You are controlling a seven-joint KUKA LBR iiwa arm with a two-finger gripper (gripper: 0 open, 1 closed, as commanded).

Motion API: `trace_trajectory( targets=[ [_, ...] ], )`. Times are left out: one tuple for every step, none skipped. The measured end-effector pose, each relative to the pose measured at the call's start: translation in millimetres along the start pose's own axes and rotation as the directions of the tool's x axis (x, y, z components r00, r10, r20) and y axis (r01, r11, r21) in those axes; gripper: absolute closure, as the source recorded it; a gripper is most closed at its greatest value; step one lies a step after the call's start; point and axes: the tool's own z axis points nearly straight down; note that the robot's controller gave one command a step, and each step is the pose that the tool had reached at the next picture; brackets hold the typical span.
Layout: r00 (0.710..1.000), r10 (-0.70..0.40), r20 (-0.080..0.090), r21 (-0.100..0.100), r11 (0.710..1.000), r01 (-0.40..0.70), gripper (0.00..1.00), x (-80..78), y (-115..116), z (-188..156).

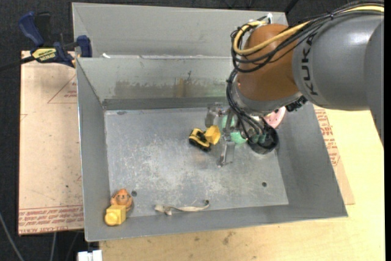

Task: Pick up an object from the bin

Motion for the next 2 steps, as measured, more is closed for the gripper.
trace_trajectory(
  targets=[
    [0.999,-0.039,0.005,0.001,0.999,0.039,1.0,-56.1,-2.5,29.4],
    [0.999,-0.038,0.005,0.0,0.999,0.038,1.0,-56.1,-2.6,29.5]
  ],
)
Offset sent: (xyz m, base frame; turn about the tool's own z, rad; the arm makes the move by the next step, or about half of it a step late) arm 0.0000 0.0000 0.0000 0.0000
